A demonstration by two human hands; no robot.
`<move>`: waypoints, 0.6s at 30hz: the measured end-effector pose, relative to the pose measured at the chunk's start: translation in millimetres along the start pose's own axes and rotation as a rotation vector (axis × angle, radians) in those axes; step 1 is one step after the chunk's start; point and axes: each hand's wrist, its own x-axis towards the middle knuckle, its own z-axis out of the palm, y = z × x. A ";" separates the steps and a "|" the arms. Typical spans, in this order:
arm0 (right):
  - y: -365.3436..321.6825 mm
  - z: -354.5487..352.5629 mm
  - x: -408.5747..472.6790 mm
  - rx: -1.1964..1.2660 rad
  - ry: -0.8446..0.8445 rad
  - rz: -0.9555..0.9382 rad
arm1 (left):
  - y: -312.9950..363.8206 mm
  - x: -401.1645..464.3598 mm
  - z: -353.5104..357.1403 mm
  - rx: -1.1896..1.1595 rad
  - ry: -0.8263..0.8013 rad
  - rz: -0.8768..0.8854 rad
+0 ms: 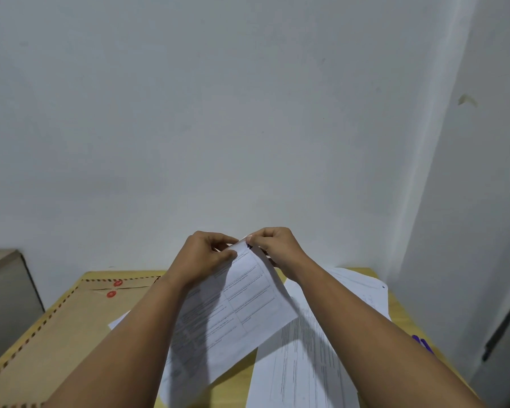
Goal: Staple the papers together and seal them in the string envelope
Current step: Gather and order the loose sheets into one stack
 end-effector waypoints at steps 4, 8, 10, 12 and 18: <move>1.7 -1.6 0.3 0.040 -0.006 0.003 | -1.6 0.9 0.1 -0.005 0.005 0.000; 3.1 -0.8 0.4 0.078 0.039 -0.016 | -1.5 0.7 1.2 -0.008 0.005 0.011; 3.5 0.0 0.3 0.074 0.064 -0.023 | -1.6 0.8 1.4 0.000 0.007 0.008; 4.1 0.3 -0.3 0.065 0.071 -0.041 | -1.9 0.6 1.8 -0.003 0.006 0.001; 18.0 4.7 -4.3 -0.012 0.143 -0.202 | -3.5 -1.5 3.7 -0.031 0.011 -0.030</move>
